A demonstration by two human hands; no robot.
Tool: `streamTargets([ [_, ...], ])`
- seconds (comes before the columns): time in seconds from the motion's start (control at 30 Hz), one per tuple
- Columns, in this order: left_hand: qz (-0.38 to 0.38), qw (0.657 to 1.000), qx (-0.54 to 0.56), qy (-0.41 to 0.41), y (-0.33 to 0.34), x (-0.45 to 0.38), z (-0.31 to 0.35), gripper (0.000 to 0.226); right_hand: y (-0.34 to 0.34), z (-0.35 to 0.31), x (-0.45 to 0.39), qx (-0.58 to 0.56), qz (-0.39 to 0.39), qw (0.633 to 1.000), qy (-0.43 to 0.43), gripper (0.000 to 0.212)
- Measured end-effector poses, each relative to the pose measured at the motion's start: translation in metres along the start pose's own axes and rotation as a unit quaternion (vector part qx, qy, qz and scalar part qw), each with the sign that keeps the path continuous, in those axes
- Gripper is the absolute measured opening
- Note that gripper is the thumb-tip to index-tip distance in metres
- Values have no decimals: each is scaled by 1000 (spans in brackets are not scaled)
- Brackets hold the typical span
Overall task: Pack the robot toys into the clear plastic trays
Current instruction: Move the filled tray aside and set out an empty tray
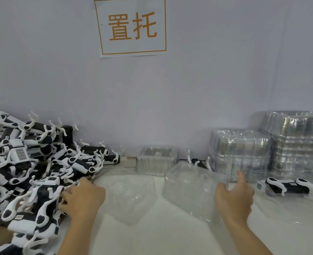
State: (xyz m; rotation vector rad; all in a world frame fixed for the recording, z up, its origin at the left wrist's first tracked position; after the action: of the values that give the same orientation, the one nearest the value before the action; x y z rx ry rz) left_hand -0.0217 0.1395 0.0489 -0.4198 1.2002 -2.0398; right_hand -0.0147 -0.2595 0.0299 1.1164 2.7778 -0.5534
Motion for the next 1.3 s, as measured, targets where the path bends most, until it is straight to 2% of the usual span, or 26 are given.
streamTargets([
  [0.07,-36,998,-48,-2,9,-5,-9,44,-3,-4,1,30,19,999,-21,66],
  [0.17,-29,997,-46,45,15,-10,-4,45,-7,-12,4,60,47,995,-67,69],
  [0.27,-31,991,-50,122,22,0,14,79,-3,-18,8,84,41,988,-120,65],
  [0.33,-50,985,-43,160,29,8,24,93,5,-23,12,85,4,981,-173,55],
  [0.4,-94,974,9,208,39,12,33,88,17,-27,18,113,-60,965,-230,38],
  [0.43,-117,964,77,228,42,14,39,79,23,-27,21,145,-89,953,-252,30],
  [0.5,-135,940,233,208,41,17,44,55,32,-23,25,207,-130,931,-272,25],
  [0.57,-141,931,294,165,45,23,50,43,37,-18,26,234,-147,923,-269,31],
  [0.63,-174,939,259,145,57,33,57,61,36,-19,25,243,-141,923,-264,34],
  [0.7,-189,958,175,127,66,44,63,79,34,-21,24,249,-123,925,-261,38],
  [0.77,-175,967,147,111,65,43,64,71,29,-22,22,249,-99,931,-250,44],
  [0.87,-126,977,75,154,48,35,63,33,22,-21,19,248,-70,939,-229,51],
  [0.97,-63,978,-14,197,32,26,56,38,21,-21,20,245,-64,938,-236,49],
  [1.07,-28,968,-68,241,26,30,59,47,23,-29,26,205,-57,935,-283,43],
  [1.17,-60,955,-25,290,35,36,66,49,30,-40,40,100,-116,919,-363,36],
  [1.23,-87,944,29,318,43,43,72,46,37,-46,53,57,-207,893,-396,32],
  [1.3,-102,931,80,342,50,47,77,44,47,-46,67,59,-292,863,-408,37],
])
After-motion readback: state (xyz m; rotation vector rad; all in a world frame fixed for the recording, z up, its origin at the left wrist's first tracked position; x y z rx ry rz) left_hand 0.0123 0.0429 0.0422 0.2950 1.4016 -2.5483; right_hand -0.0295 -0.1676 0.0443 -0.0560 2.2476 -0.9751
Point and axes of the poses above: each hand's wrist, its own x-axis away from the middle knuckle, its own y-axis out of the palm, z = x × y, the point moved 6 cm from there along -x, towards the middle knuckle, and after that the axes turned 1 degree about -y, right-handed, at the moved point
